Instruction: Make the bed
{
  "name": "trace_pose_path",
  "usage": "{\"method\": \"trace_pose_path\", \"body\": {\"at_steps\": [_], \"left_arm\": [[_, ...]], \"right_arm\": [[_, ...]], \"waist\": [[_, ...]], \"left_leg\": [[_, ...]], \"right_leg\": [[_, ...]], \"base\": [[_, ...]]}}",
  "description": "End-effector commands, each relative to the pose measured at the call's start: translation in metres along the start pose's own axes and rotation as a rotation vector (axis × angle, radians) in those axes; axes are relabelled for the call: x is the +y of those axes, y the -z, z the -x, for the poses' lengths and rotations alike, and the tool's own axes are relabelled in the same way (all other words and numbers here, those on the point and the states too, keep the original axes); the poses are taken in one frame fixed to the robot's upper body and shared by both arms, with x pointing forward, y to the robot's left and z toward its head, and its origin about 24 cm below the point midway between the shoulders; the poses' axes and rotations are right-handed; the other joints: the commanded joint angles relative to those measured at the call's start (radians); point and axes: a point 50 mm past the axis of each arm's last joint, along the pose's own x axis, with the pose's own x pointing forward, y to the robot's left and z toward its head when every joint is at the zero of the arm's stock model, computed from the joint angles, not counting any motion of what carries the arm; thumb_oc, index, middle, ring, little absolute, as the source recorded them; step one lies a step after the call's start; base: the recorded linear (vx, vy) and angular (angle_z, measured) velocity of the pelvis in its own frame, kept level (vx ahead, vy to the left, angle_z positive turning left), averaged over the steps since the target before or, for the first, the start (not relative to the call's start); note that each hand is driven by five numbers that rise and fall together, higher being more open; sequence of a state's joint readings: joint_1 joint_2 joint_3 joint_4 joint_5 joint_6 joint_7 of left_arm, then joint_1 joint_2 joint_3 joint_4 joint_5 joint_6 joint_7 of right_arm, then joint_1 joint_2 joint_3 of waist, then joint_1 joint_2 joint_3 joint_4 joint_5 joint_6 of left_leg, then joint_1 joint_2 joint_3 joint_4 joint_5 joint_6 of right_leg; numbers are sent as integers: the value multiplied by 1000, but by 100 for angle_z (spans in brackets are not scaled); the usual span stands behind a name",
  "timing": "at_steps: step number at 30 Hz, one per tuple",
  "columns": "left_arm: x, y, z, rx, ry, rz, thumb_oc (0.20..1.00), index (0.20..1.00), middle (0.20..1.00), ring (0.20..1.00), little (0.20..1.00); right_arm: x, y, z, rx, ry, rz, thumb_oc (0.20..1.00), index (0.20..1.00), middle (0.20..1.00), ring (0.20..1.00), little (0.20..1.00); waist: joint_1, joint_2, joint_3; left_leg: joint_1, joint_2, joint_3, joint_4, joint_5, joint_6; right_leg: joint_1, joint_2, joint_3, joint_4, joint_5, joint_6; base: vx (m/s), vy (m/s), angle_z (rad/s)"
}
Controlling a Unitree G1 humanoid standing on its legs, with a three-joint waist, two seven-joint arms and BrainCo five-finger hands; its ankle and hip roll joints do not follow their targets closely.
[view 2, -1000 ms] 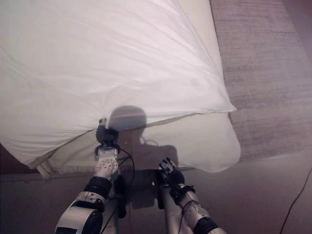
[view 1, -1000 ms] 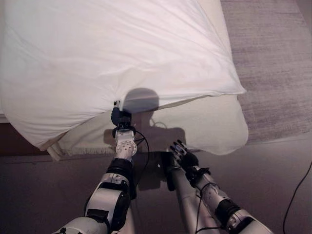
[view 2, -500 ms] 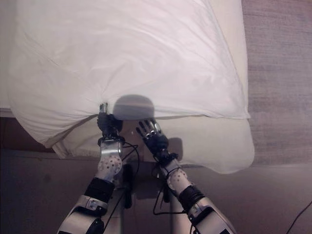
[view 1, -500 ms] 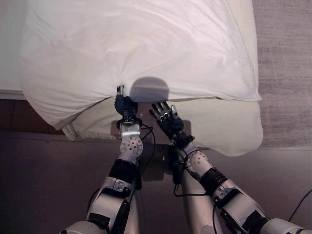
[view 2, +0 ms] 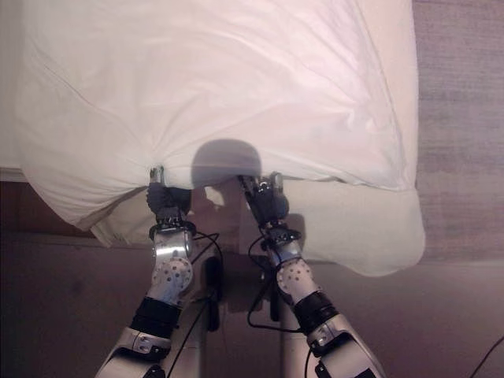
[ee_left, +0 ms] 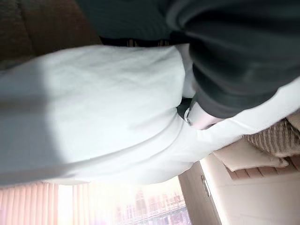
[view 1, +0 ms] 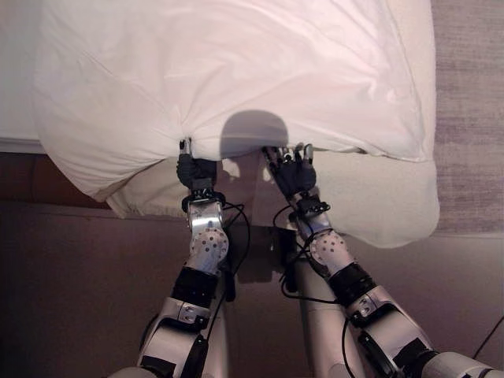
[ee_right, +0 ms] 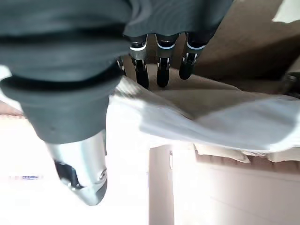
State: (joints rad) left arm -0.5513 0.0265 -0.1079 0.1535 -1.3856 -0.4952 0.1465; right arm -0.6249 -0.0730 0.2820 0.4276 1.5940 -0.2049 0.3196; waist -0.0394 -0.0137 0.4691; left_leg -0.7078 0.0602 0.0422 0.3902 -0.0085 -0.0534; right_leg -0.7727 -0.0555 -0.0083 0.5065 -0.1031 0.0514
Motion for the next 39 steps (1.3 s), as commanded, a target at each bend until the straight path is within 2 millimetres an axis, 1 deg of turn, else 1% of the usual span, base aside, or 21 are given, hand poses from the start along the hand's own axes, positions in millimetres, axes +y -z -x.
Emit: {"method": "trace_pose_path", "body": {"at_steps": [1, 2, 3, 4, 6, 8, 10, 13, 16, 17, 19, 20, 21, 22, 26, 27, 28, 30, 31, 34, 39], "left_arm": [[-24, -44, 2, -203, 163, -77, 200, 200, 200, 200, 200], [-26, -47, 2, -213, 167, -85, 200, 200, 200, 200, 200], [-29, -50, 1, -221, 175, -94, 200, 200, 200, 200, 200], [-29, -50, 1, -222, 176, -94, 200, 200, 200, 200, 200], [-33, -56, -1, -237, 190, -113, 200, 200, 200, 200, 200], [-37, -60, -1, -243, 204, -127, 200, 200, 200, 200, 200], [-38, -65, -1, -242, 215, -145, 200, 200, 200, 200, 200], [-39, -66, -1, -246, 211, -147, 200, 200, 200, 200, 200], [-42, -72, -1, -255, 226, -164, 200, 200, 200, 200, 200], [-42, -74, -1, -256, 231, -169, 200, 200, 200, 200, 200], [-43, -75, -1, -257, 234, -172, 200, 200, 200, 200, 200], [-44, -76, -1, -260, 244, -177, 200, 200, 200, 200, 200], [-44, -78, 0, -262, 245, -183, 200, 200, 200, 200, 200], [-44, -78, 0, -262, 246, -182, 200, 200, 200, 200, 200], [-41, -84, 3, -282, 241, -189, 200, 200, 200, 200, 200], [-42, -85, 3, -285, 245, -192, 200, 200, 200, 200, 200], [-42, -85, 3, -285, 246, -192, 200, 200, 200, 200, 200], [-43, -91, 3, -316, 243, -200, 200, 200, 200, 200, 200], [-43, -91, 3, -316, 244, -200, 200, 200, 200, 200, 200], [-43, -94, 4, -335, 239, -205, 200, 200, 200, 200, 200], [-42, -96, 4, -345, 232, -209, 200, 200, 200, 200, 200]], "right_arm": [[-2, -48, 8, -245, 26, -12, 1000, 1000, 1000, 1000, 1000], [-9, -56, 10, -266, 91, 10, 1000, 1000, 1000, 1000, 1000], [-13, -60, 11, -263, 135, 30, 1000, 1000, 1000, 1000, 1000], [-13, -60, 10, -263, 134, 30, 1000, 1000, 1000, 1000, 1000], [-25, -70, 13, -260, 239, 66, 1000, 1000, 1000, 1000, 1000], [-32, -74, 15, -242, 303, 83, 1000, 1000, 1000, 1000, 1000], [-35, -82, 14, -231, 358, 125, 1000, 1000, 1000, 1000, 1000], [-33, -84, 11, -238, 368, 134, 1000, 1000, 1000, 1000, 1000], [-34, -95, 5, -241, 437, 189, 1000, 1000, 1000, 1000, 1000], [-32, -100, 0, -248, 448, 198, 1000, 1000, 1000, 1000, 1000], [-31, -103, -3, -252, 462, 210, 1000, 1000, 1000, 1000, 1000], [-24, -109, -13, -266, 449, 210, 1000, 1000, 1000, 1000, 1000], [-22, -113, -17, -283, 451, 209, 1000, 1000, 1000, 1000, 1000], [-21, -113, -18, -283, 450, 209, 1000, 1000, 1000, 1000, 1000], [-8, -124, -32, -346, 428, 174, 1000, 1000, 1000, 1000, 1000], [-4, -129, -35, -362, 422, 182, 1000, 1000, 1000, 1000, 1000], [-4, -129, -35, -362, 422, 182, 1000, 1000, 1000, 1000, 1000], [6, -140, -42, -429, 404, 150, 1000, 1000, 1000, 1000, 1000], [6, -140, -43, -430, 403, 150, 1000, 1000, 1000, 1000, 1000], [14, -153, -45, -516, 386, 116, 1000, 1000, 1000, 1000, 1000], [13, -165, -40, -596, 406, 89, 1000, 1000, 1000, 1000, 1000]], "waist": [[14, 35, -100], [15, 36, -105], [16, 37, -106], [16, 37, -106], [21, 34, -106], [23, 31, -102], [27, 24, -102], [27, 22, -97], [35, 15, -87], [37, 15, -89], [39, 13, -88], [43, 13, -87], [45, 13, -85], [45, 13, -84], [51, 20, -79], [54, 20, -76], [54, 20, -75], [58, 27, -78], [58, 27, -78], [62, 39, -84], [65, 53, -90]], "left_leg": [[-41, -41, -10, -5, -16, 27], [-46, -42, -10, -14, -5, 27], [-39, -42, -11, -19, -10, 25], [-42, -42, -11, -20, -4, 26], [-43, -44, -13, -22, -1, 25], [-43, -42, -14, -18, -4, 25], [-43, -42, -14, -17, -4, 25], [-38, -41, -14, -17, -5, 25], [-32, -42, -13, -6, -13, 25], [-30, -43, -11, -8, -12, 25], [-27, -44, -11, -10, -12, 25], [-26, -45, -9, -12, -12, 25], [-23, -46, -9, -14, -12, 25], [-22, -46, -9, -14, -12, 25], [-20, -48, -3, -16, -14, 28], [-21, -48, -1, -14, -13, 27], [-21, -48, -1, -14, -13, 27], [-18, -51, 0, -23, -13, 27], [-18, -50, 0, -23, -13, 27], [-26, -51, 1, -19, -13, 26], [-31, -53, 1, -18, -14, 28]], "right_leg": [[10, -30, -25, -97, 87, 71], [7, -32, -27, -108, 94, 71], [14, -33, -30, -111, 87, 72], [11, -33, -30, -113, 93, 71], [10, -32, -32, -115, 94, 70], [12, -31, -33, -113, 89, 67], [14, -31, -36, -112, 89, 66], [17, -30, -34, -113, 88, 67], [22, -31, -32, -103, 85, 67], [22, -32, -32, -106, 87, 68], [24, -31, -30, -107, 89, 68], [26, -31, -29, -109, 90, 69], [27, -30, -26, -112, 91, 69], [27, -29, -26, -112, 91, 69], [25, -31, -24, -111, 94, 70], [24, -31, -24, -110, 95, 70], [23, -31, -24, -110, 96, 70], [24, -33, -22, -117, 98, 72], [23, -33, -22, -117, 98, 72], [17, -35, -20, -113, 96, 70], [11, -36, -19, -111, 94, 70]], "base": [[0, 0, 0], [41, -16, 1], [0, 0, 0], [19, -16, 4], [7, -20, 5], [0, 0, 0], [16, -10, 0], [0, 0, 0], [10, 1, 0], [0, 0, 0], [0, 0, 0], [0, 0, 0], [19, 5, -3], [9, 9, -8], [6, 17, -4], [0, 0, 0], [0, 0, 0], [0, 0, 0], [0, 0, 0], [0, 0, 0], [0, 0, 0]]}}
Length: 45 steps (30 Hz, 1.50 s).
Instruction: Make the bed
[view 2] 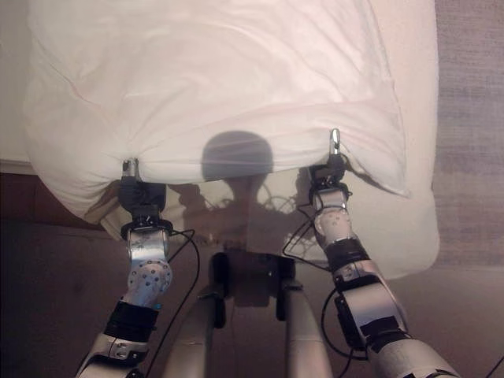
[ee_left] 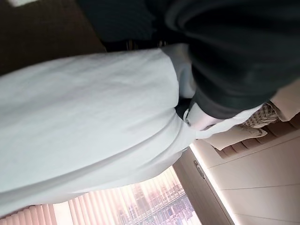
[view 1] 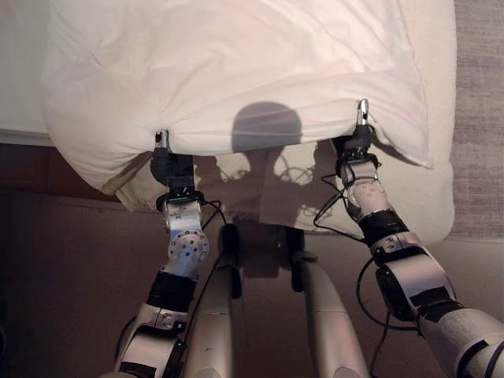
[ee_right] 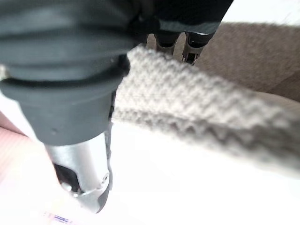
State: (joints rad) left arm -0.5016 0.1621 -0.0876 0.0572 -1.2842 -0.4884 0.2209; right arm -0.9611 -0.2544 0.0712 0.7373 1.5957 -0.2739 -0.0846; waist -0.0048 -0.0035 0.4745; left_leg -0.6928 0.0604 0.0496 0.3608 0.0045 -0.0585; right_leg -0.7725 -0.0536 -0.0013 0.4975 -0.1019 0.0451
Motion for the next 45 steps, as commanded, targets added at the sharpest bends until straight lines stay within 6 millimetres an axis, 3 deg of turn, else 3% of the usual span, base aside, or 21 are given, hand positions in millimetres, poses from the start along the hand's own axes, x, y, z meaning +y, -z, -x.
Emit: {"method": "trace_pose_path", "body": {"at_steps": [1, 9, 13, 14, 15, 16, 25, 34, 35, 37, 38, 39, 40, 41, 42, 43, 45], "left_arm": [[-23, -65, 1, -298, 155, -34, 200, 200, 200, 200, 200], [-23, -68, 0, -330, 136, -21, 200, 200, 200, 200, 200], [-21, -67, -1, -325, 128, -21, 200, 200, 200, 200, 200], [-20, -66, -1, -322, 125, -19, 200, 200, 200, 200, 200], [-20, -66, -1, -322, 124, -19, 200, 200, 200, 200, 200], [-20, -65, -1, -321, 125, -17, 200, 200, 200, 200, 200], [-12, -68, -4, -343, 82, -12, 200, 200, 200, 200, 200], [1, -58, -4, -306, 31, 11, 200, 200, 200, 200, 200], [10, -46, -3, -251, 14, 27, 200, 200, 200, 200, 200], [15, -39, -2, -222, 3, 55, 200, 200, 200, 200, 200], [19, -35, -1, -200, -3, 60, 269, 269, 269, 269, 269], [23, -32, 0, -182, -5, 56, 592, 592, 592, 592, 592], [25, -30, 0, -166, -2, 59, 818, 818, 818, 818, 818], [28, -28, 0, -151, 2, 54, 843, 843, 843, 843, 843], [32, -27, 0, -136, 7, 53, 956, 956, 956, 956, 956], [34, -25, -1, -121, 11, 56, 1000, 1000, 1000, 1000, 1000], [34, -22, -2, -97, 27, 64, 1000, 1000, 1000, 1000, 1000]], "right_arm": [[-12, -65, -5, -284, 95, -92, 1000, 1000, 1000, 1000, 1000], [-31, -92, 1, -381, 163, -99, 1000, 1000, 1000, 1000, 1000], [-35, -96, 4, -385, 166, -76, 1000, 1000, 1000, 1000, 1000], [-36, -95, 5, -383, 161, -64, 573, 573, 573, 573, 573], [-36, -95, 5, -383, 161, -64, 438, 438, 438, 438, 438], [-37, -97, 6, -387, 158, -65, 219, 219, 219, 219, 219], [-44, -99, 16, -401, 117, -62, 200, 200, 200, 200, 200], [-40, -87, 28, -375, -17, -76, 200, 200, 200, 200, 200], [-36, -86, 39, -400, -126, -104, 200, 200, 200, 200, 200], [-34, -82, 45, -403, -181, -129, 200, 200, 200, 200, 200], [-34, -82, 50, -413, -208, -139, 200, 200, 200, 200, 200], [-34, -80, 54, -422, -231, -152, 200, 200, 200, 200, 200], [-32, -79, 58, -430, -259, -163, 200, 200, 200, 200, 200], [-31, -79, 62, -441, -278, -169, 200, 200, 200, 200, 200], [-33, -77, 68, -447, -287, -179, 200, 200, 200, 200, 200], [-35, -75, 71, -448, -293, -181, 200, 200, 200, 200, 200], [-33, -70, 79, -434, -321, -179, 200, 200, 200, 200, 200]], "waist": [[32, 51, -99], [24, 55, -111], [20, 55, -113], [16, 54, -114], [16, 54, -114], [14, 52, -114], [0, 50, -131], [-16, 45, -140], [-32, 46, -145], [-40, 44, -149], [-47, 42, -150], [-50, 39, -154], [-55, 37, -155], [-60, 36, -155], [-63, 32, -161], [-67, 30, -162], [-78, 25, -163]], "left_leg": [[-44, -53, -6, 9, -29, 33], [-44, -50, -7, 5, -27, 29], [-41, -49, -4, 2, -27, 28], [-38, -48, -3, 3, -27, 28], [-38, -48, -3, 3, -27, 28], [-37, -48, -2, 4, -27, 27], [-29, -44, 1, -4, -26, 25], [-27, -44, 3, -11, -20, 22], [-22, -44, 3, -27, -12, 17], [-22, -44, 2, -31, -10, 16], [-22, -44, 1, -30, -10, 16], [-23, -43, 1, -30, -11, 17], [-24, -42, 1, -30, -12, 17], [-26, -40, 3, -29, -12, 16], [-28, -38, 5, -29, -12, 15], [-31, -36, 6, -29, -10, 14], [-39, -31, 9, -26, -8, 11]], "right_leg": [[10, -38, -24, -102, 90, 77], [10, -38, -25, -104, 88, 76], [13, -36, -24, -107, 87, 77], [14, -34, -22, -108, 90, 78], [15, -34, -21, -109, 90, 78], [16, -34, -22, -111, 91, 78], [20, -29, -17, -114, 90, 77], [23, -27, -15, -122, 94, 76], [29, -23, -10, -134, 94, 76], [28, -20, -7, -134, 93, 75], [27, -17, -6, -132, 92, 74], [25, -15, -5, -130, 91, 73], [22, -12, -3, -128, 91, 73], [20, -13, -2, -129, 92, 74], [16, -12, 0, -129, 92, 74], [13, -11, 1, -129, 93, 74], [8, -8, 2, -129, 95, 73]], "base": [[0, 0, 0], [0, 0, 0], [0, 0, 0], [0, 0, 0], [0, 0, 0], [0, 0, 0], [0, 0, 0], [0, 0, 0], [1, -32, 1], [1, -20, 1], [0, 0, 0], [0, 0, 0], [0, 0, 0], [0, 0, 0], [0, 0, 0], [0, 0, 0], [0, 0, 0]]}}
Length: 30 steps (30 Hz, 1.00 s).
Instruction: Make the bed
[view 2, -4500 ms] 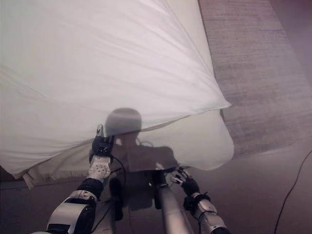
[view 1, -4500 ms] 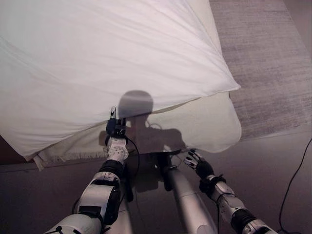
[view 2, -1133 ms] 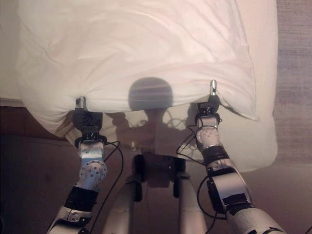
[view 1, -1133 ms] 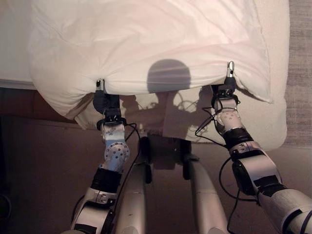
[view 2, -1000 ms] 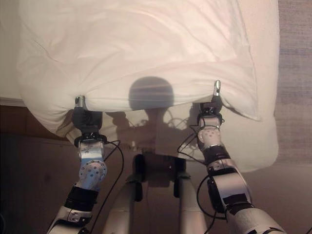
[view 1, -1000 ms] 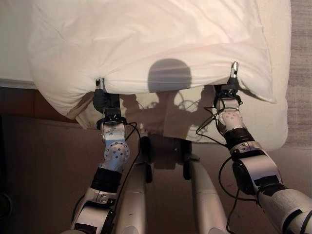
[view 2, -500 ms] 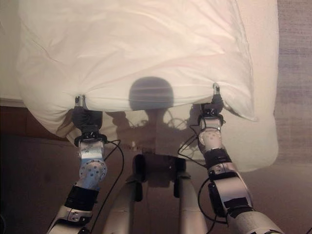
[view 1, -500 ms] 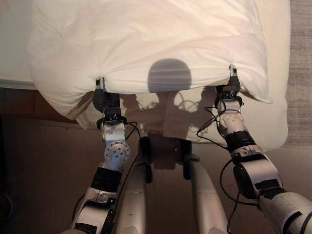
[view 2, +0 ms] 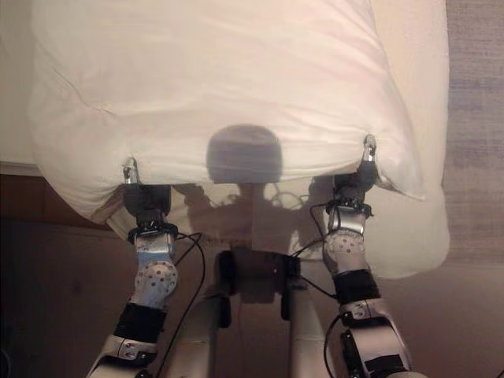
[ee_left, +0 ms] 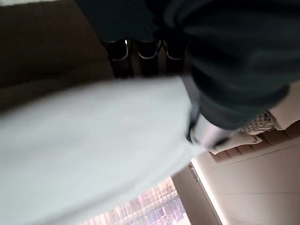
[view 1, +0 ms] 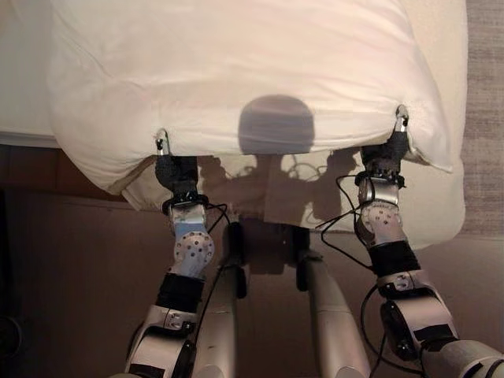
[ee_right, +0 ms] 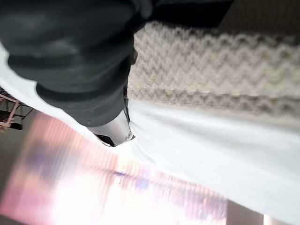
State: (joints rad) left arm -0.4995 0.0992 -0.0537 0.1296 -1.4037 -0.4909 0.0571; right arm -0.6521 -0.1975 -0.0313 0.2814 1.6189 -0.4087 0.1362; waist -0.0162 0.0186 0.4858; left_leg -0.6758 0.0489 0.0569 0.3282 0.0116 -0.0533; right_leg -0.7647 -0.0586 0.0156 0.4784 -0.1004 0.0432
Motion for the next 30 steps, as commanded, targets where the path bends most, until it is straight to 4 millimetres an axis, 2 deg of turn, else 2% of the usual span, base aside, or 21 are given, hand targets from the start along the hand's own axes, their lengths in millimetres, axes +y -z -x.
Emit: {"method": "trace_pose_path", "body": {"at_steps": [1, 8, 13, 18, 22, 23, 24, 25, 26, 30], "left_arm": [[16, -32, -5, -89, 26, -68, 1000, 1000, 1000, 1000, 1000], [10, -29, -12, -82, 78, -25, 1000, 1000, 1000, 1000, 1000], [4, -36, -18, -119, 120, -1, 1000, 1000, 1000, 1000, 1000], [3, -53, -23, -197, 142, 11, 1000, 1000, 1000, 1000, 1000], [24, -65, -23, -257, -39, -37, 1000, 1000, 1000, 1000, 1000], [23, -65, -24, -258, -40, -39, 1000, 1000, 1000, 1000, 1000], [31, -74, -24, -294, -135, -55, 1000, 1000, 1000, 1000, 1000], [30, -74, -25, -295, -135, -56, 1000, 1000, 1000, 1000, 1000], [37, -80, -24, -311, -217, -72, 1000, 1000, 1000, 1000, 1000], [45, -88, -23, -335, -348, -121, 1000, 1000, 1000, 1000, 1000]], "right_arm": [[-13, -48, 29, -220, -31, 30, 200, 200, 200, 200, 200], [-8, -39, 43, -172, -56, 23, 200, 200, 200, 200, 200], [-6, -38, 46, -171, -63, 18, 200, 200, 200, 200, 200], [-9, -35, 50, -150, -70, 16, 200, 200, 200, 200, 200], [-8, -35, 51, -139, -51, 35, 200, 200, 200, 200, 200], [-7, -35, 51, -139, -51, 34, 200, 200, 200, 200, 200], [-7, -36, 50, -135, -37, 38, 200, 200, 200, 200, 200], [-6, -36, 50, -135, -38, 37, 200, 200, 200, 200, 200], [-6, -34, 50, -121, -27, 35, 200, 200, 200, 200, 200], [-5, -31, 50, -93, -6, 41, 200, 200, 200, 200, 200]], "waist": [[-70, 1, -175], [-86, -11, -188], [-90, -13, -198], [-92, -19, -213], [-92, -15, -210], [-92, -16, -209], [-90, -13, -206], [-91, -14, -205], [-90, -11, -202], [-88, -3, -189]], "left_leg": [[-57, -18, 0, 8, -15, 6], [-62, -9, 0, 12, -16, -1], [-67, -5, 3, 15, -17, -4], [-76, 0, 4, 21, -17, -8], [-67, 3, 7, 16, -22, -12], [-70, 2, 7, 16, -16, -12], [-64, 1, 7, 17, -21, -13], [-67, 0, 7, 17, -15, -12], [-67, 1, 9, 18, -14, -11], [-60, 2, 11, 19, -13, -11]], "right_leg": [[-2, -1, -14, -109, 93, 74], [-5, 8, -9, -108, 91, 71], [-14, 9, -7, -101, 91, 72], [-20, 13, -6, -100, 93, 70], [-9, 10, -12, -99, 85, 72], [-12, 10, -12, -100, 91, 72], [-6, 8, -14, -95, 85, 72], [-9, 7, -14, -96, 91, 72], [-9, 4, -16, -92, 92, 72], [-2, 2, -16, -90, 92, 73]], "base": [[0, 0, 0], [2, -10, 1], [0, 0, 0], [2, -8, -5], [0, 0, 0], [0, 0, 0], [0, 0, 0], [0, 0, 0], [0, 0, 0], [0, 0, 0]]}}
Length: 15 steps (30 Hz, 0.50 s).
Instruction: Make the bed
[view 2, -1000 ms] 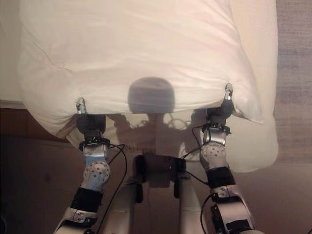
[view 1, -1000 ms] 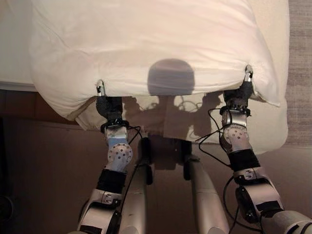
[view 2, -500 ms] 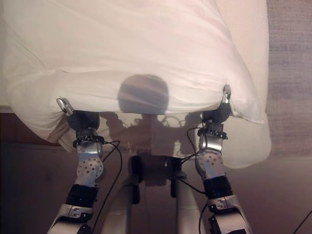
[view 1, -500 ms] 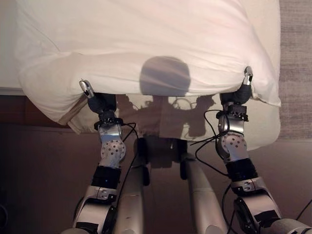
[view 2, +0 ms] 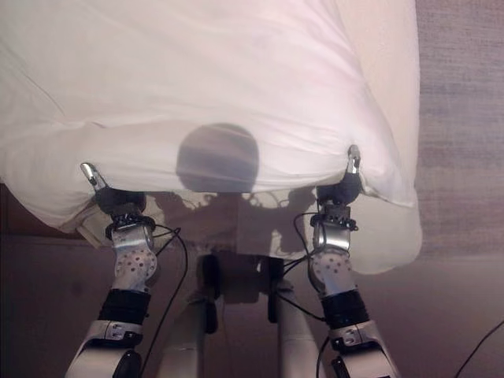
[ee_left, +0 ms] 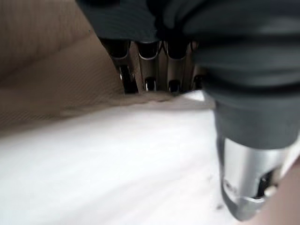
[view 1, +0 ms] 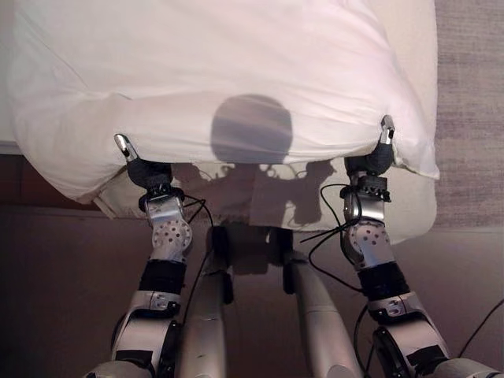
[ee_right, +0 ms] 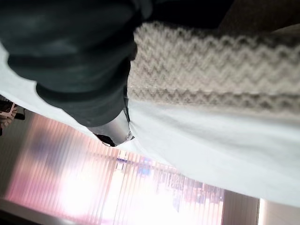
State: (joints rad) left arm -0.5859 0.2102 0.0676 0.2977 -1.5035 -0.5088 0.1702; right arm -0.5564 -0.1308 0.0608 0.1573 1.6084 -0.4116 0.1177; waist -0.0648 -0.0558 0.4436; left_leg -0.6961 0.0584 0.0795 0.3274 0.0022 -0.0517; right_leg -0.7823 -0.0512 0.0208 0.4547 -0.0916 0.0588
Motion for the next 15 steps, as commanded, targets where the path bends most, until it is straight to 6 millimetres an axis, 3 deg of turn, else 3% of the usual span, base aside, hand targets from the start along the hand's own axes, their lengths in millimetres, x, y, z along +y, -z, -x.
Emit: {"method": "trace_pose_path", "body": {"at_steps": [1, 7, 8, 9, 11, 15], "left_arm": [[24, -48, -6, -217, -168, -120, 1000, 1000, 1000, 1000, 1000], [26, -56, -7, -268, -252, -127, 1000, 1000, 1000, 1000, 1000], [27, -57, -7, -275, -257, -123, 624, 624, 624, 624, 624], [27, -58, -6, -287, -256, -122, 423, 423, 423, 423, 423], [28, -59, -6, -291, -264, -126, 200, 200, 200, 200, 200], [23, -61, -5, -322, -229, -104, 200, 200, 200, 200, 200]], "right_arm": [[-3, -55, 26, -175, -9, 102, 200, 200, 200, 200, 200], [-2, -53, 28, -158, 3, 114, 200, 200, 200, 200, 200], [-1, -53, 29, -160, 5, 111, 200, 200, 200, 200, 200], [-2, -55, 30, -165, 8, 118, 200, 200, 200, 200, 200], [-2, -55, 30, -165, 14, 123, 200, 200, 200, 200, 200], [0, -55, 32, -171, 5, 127, 200, 200, 200, 200, 200]], "waist": [[-40, 72, -142], [-41, 72, -130], [-42, 72, -129], [-42, 73, -128], [-42, 73, -127], [-42, 77, -127]], "left_leg": [[-38, -7, -11, 21, -2, -14], [-27, -6, -11, 24, -2, -12], [-25, -5, -11, 25, -3, -12], [-22, -4, -11, 25, -3, -13], [-16, -4, -10, 20, -2, -13], [3, -6, -8, -16, 15, -17]], "right_leg": [[20, -7, -23, -67, 83, 57], [32, -6, -23, -70, 81, 55], [34, -7, -23, -70, 81, 55], [36, -6, -22, -69, 79, 54], [38, -5, -23, -68, 79, 55], [53, -3, -22, -91, 84, 56]], "base": [[0, 0, 0], [0, 0, 0], [0, 0, 0], [0, 0, 0], [0, 0, 0], [-2, -9, -1]]}}
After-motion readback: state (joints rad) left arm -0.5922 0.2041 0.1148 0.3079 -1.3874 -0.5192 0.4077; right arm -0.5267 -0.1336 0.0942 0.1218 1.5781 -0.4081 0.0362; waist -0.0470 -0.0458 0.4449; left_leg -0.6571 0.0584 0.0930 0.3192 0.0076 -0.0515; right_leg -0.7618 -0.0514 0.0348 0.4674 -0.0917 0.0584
